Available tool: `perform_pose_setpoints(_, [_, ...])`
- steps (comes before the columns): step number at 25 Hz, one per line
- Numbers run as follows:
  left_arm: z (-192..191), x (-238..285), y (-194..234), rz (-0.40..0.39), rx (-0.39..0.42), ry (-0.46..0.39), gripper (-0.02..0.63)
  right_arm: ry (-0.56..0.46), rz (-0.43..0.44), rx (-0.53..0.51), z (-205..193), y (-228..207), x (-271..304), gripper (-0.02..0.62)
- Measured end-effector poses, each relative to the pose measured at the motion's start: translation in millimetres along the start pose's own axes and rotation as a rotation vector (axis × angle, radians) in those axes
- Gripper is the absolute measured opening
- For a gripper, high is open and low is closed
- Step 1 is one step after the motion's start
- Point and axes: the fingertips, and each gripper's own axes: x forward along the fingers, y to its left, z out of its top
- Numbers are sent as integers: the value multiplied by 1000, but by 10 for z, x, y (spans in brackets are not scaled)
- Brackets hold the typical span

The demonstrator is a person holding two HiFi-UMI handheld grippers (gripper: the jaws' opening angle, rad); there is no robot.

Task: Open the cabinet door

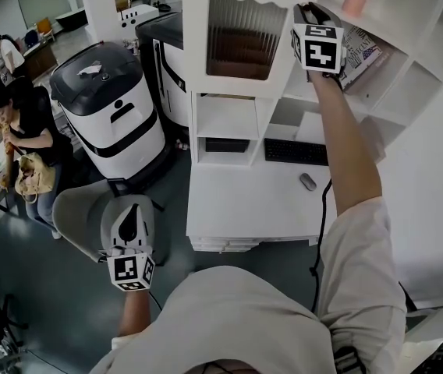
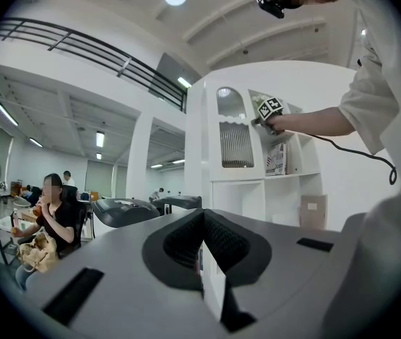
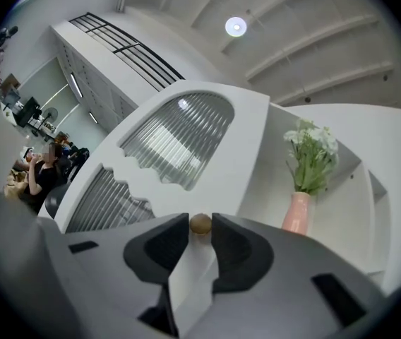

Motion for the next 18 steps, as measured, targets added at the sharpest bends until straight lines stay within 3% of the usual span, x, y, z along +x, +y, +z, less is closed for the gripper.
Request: perform_pose_setpoints(18, [-24,121,-122,-34,4,17,-2,-96,9,-132,39,19,-81,87])
